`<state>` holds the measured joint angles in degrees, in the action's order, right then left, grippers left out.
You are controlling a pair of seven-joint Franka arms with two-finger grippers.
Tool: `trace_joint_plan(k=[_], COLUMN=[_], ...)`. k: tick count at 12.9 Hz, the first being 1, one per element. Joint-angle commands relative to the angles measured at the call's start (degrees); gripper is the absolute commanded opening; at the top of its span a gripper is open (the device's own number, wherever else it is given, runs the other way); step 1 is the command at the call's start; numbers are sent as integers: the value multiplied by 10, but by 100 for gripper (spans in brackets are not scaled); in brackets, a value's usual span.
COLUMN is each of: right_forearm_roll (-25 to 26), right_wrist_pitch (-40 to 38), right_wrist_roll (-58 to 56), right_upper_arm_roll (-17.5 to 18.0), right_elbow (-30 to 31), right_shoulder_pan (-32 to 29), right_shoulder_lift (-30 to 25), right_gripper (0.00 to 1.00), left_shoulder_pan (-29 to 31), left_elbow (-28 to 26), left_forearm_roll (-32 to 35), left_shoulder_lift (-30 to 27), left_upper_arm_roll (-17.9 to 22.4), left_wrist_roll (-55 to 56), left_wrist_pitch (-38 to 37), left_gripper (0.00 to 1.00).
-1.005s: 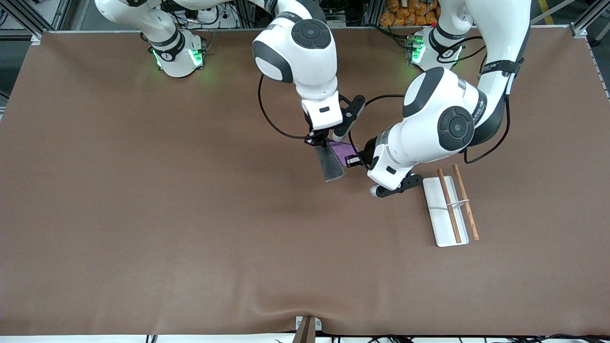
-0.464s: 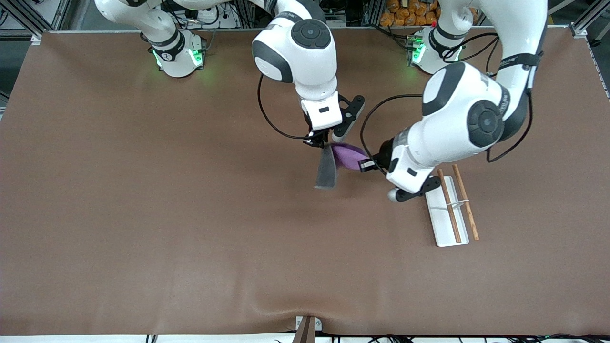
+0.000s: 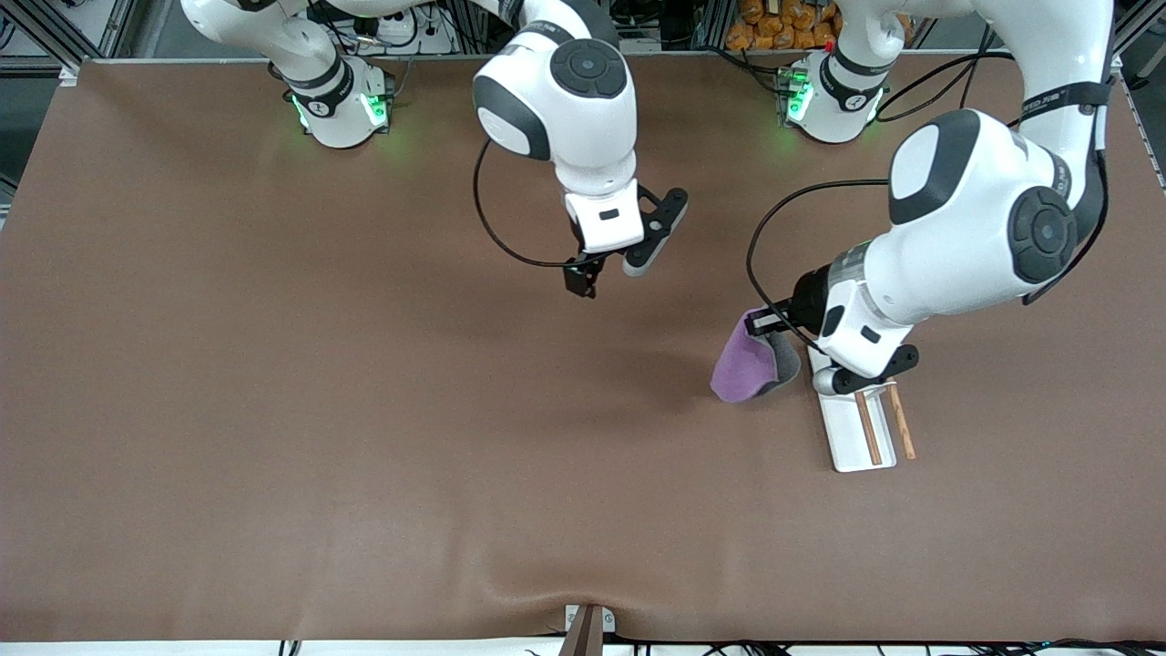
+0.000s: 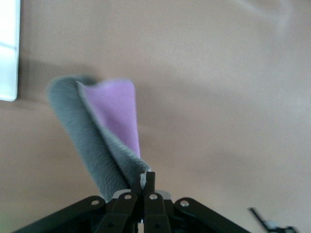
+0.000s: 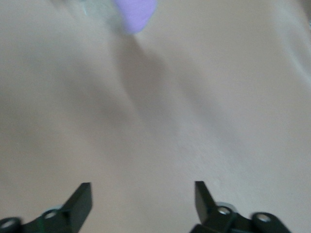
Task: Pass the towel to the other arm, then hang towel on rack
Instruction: 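Open the right gripper and withdraw while the left gripper carries towel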
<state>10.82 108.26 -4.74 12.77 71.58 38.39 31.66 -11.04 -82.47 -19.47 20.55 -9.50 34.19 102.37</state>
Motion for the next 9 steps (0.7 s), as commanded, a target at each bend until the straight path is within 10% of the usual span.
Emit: trace_joint_plan(k=[1,9], right_forearm_roll=[-9,-132], right_wrist_pitch=[-37,-188], right_wrist_roll=[0,-6], right_upper_arm_roll=[7,4], right_elbow=[4,4], right_shoulder_pan=[-49,-302], right_shoulder_lift=[-42,-123], right_gripper=[100,100], left_shoulder_pan=[18,84], left_elbow=[-2,-8], left_forearm_roll=[21,72], left_shoulder_lift=[-9,-2], left_upper_arm_roll=[-1,2], left_wrist_roll=[-47,-207], left_wrist_pitch=[-9,-10], left_gripper=[0,0])
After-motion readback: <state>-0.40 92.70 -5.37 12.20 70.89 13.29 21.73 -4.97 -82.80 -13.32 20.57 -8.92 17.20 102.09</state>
